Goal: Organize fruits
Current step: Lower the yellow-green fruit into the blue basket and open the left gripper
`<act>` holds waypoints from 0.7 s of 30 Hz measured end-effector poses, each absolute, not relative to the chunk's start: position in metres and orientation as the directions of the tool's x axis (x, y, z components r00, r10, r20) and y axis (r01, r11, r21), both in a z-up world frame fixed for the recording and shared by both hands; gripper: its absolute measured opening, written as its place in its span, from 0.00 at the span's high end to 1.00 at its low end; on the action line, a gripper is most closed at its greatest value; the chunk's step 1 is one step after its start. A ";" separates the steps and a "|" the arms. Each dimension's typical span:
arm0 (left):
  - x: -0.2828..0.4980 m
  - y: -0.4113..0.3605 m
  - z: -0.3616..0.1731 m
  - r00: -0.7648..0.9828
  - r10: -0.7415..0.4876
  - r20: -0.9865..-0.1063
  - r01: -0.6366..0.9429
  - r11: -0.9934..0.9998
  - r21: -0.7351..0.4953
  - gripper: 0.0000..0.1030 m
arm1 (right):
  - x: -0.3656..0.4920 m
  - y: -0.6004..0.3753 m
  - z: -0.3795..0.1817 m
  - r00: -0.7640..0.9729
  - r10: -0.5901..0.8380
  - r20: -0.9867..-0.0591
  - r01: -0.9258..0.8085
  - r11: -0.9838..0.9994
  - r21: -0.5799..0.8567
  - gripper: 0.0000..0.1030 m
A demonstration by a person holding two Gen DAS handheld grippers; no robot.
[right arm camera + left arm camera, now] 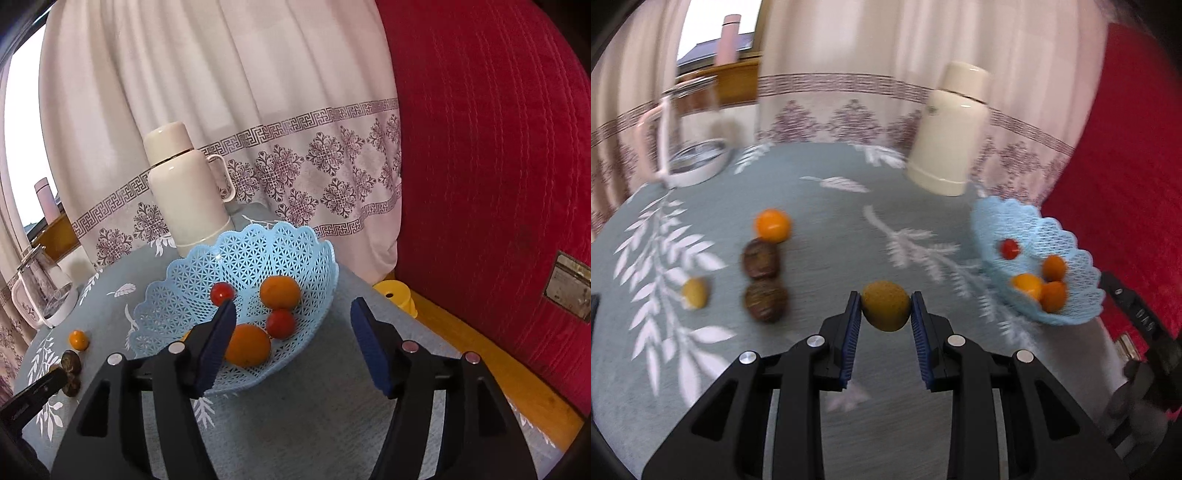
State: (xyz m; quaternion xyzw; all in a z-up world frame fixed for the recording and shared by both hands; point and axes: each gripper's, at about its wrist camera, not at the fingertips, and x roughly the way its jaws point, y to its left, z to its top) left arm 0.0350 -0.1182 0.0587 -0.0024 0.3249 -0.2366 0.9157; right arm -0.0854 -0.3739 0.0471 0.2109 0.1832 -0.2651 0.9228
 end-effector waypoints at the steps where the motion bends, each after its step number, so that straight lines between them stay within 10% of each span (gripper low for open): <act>1: 0.035 -0.126 0.061 0.671 -0.447 -0.591 0.447 0.880 -0.157 0.73 | -0.085 -0.374 0.047 0.793 -0.411 -0.450 0.566 0.770 0.294 0.37; 21: 0.055 -0.239 0.068 0.564 -0.567 -0.601 0.615 0.773 -0.152 0.69 | -0.083 -0.377 0.043 0.796 -0.382 -0.470 0.555 0.770 0.315 0.36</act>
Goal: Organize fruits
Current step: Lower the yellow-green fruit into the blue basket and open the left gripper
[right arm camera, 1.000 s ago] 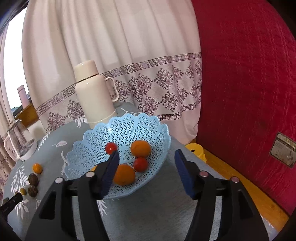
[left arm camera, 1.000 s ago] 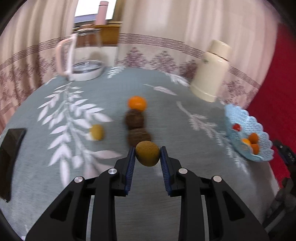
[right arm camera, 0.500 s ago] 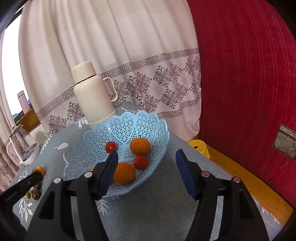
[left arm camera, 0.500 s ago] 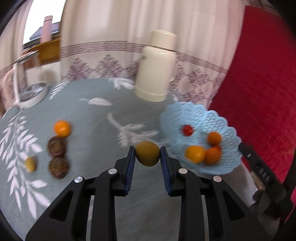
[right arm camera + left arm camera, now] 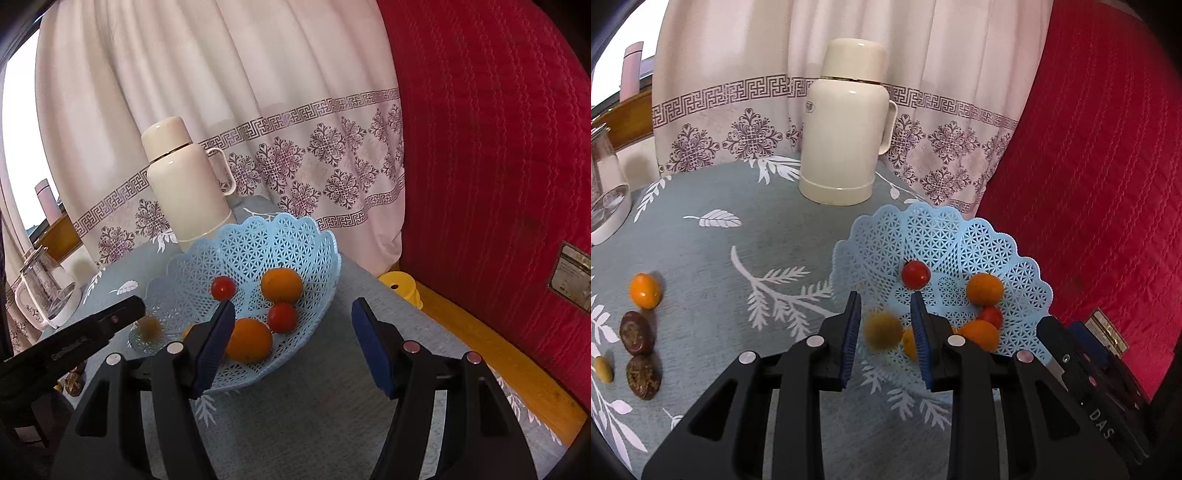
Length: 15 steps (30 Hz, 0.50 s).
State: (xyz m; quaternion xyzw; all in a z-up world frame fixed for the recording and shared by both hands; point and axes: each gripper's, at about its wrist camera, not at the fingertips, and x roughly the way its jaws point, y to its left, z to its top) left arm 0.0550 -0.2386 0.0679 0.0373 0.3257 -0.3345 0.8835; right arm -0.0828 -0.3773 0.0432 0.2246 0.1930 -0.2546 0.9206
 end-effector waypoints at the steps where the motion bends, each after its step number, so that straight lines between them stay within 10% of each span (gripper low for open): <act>1: 0.056 -0.239 0.068 0.561 -0.568 -0.602 0.617 0.772 -0.154 0.64 | -0.082 -0.377 0.043 0.796 -0.382 -0.470 0.555 0.770 0.315 0.36; 3: 0.055 -0.240 0.067 0.566 -0.565 -0.600 0.613 0.776 -0.152 0.36 | -0.082 -0.378 0.043 0.796 -0.380 -0.472 0.555 0.769 0.316 0.36; 15: 0.052 -0.213 0.081 0.677 -0.529 -0.511 0.545 0.828 -0.135 0.11 | -0.085 -0.375 0.044 0.800 -0.394 -0.453 0.557 0.768 0.316 0.36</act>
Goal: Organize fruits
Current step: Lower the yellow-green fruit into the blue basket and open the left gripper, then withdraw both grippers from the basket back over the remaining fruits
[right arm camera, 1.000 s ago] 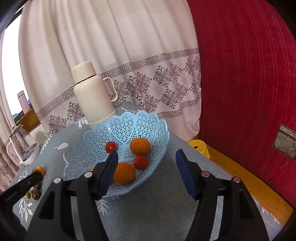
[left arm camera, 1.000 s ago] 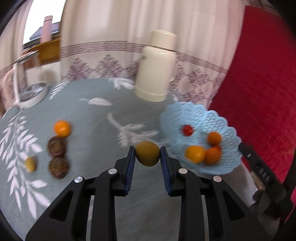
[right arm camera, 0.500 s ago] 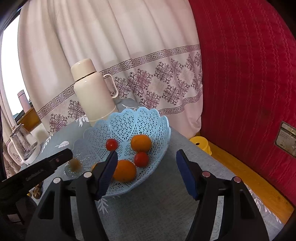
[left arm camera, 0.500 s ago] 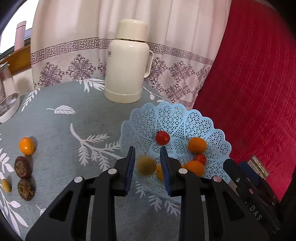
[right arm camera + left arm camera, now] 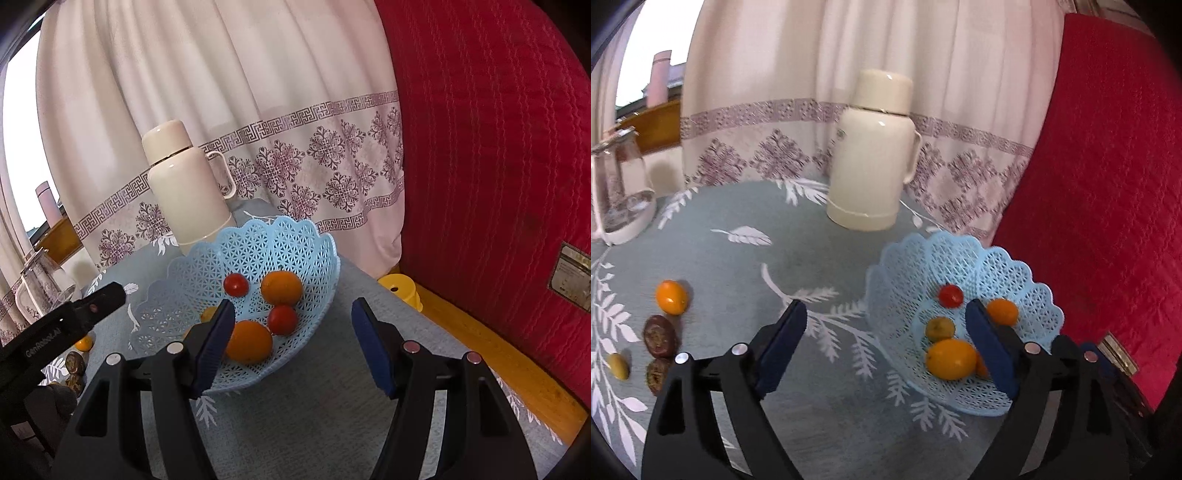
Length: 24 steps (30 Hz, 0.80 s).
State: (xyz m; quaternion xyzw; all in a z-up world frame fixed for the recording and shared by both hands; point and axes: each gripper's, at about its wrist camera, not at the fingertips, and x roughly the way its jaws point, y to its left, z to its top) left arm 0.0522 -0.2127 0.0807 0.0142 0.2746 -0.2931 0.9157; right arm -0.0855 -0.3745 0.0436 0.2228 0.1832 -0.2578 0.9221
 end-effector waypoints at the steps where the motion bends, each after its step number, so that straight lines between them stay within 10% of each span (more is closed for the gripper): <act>1: 0.051 -0.211 0.082 0.687 -0.522 -0.505 0.540 0.832 -0.126 0.10 | -0.086 -0.373 0.044 0.801 -0.399 -0.446 0.557 0.769 0.313 0.36; 5: 0.047 -0.203 0.086 0.733 -0.481 -0.481 0.506 0.858 -0.087 0.05 | -0.093 -0.358 0.053 0.813 -0.442 -0.380 0.552 0.792 0.262 0.22; 24: 0.047 -0.131 0.079 0.804 -0.333 -0.492 0.337 0.938 -0.083 0.03 | -0.094 -0.337 0.063 0.827 -0.455 -0.330 0.527 0.831 0.175 0.17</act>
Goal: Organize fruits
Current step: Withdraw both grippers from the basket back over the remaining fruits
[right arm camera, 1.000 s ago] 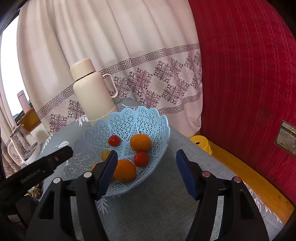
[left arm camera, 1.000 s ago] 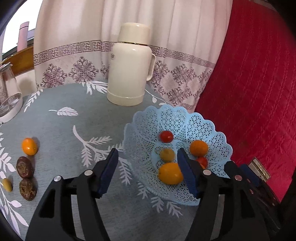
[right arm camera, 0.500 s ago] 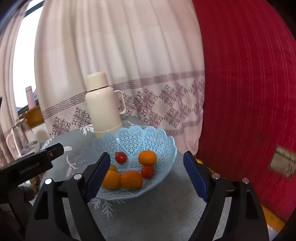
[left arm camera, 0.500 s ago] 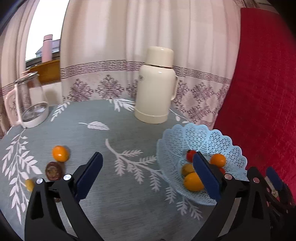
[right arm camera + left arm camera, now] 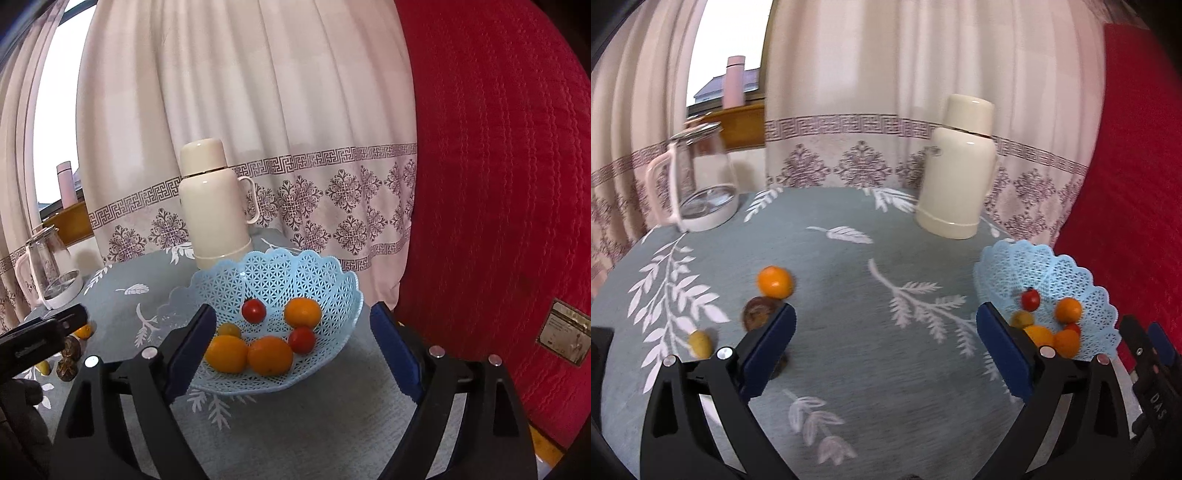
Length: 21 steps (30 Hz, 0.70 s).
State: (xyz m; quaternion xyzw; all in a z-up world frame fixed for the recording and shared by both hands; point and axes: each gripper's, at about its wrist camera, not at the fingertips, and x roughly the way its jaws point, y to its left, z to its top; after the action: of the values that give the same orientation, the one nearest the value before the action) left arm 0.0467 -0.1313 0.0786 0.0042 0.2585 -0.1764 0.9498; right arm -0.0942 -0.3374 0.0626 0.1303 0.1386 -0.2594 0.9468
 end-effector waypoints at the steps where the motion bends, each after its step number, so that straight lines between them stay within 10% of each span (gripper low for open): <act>1: 0.047 -0.125 0.078 0.807 -0.324 -0.494 0.324 0.942 -0.088 0.03 | -0.093 -0.338 0.063 0.827 -0.454 -0.331 0.527 0.831 0.176 0.17; 21: 0.054 0.001 0.059 0.841 -0.107 -0.530 0.060 0.993 -0.105 0.03 | -0.092 -0.332 0.062 0.838 -0.426 -0.340 0.497 0.853 0.157 0.17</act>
State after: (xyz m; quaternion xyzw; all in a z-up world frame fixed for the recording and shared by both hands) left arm 0.0541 0.0006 0.0587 -0.0423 0.2783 -0.0436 0.9586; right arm -0.0922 -0.3324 0.0616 0.1204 0.1482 -0.2428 0.9511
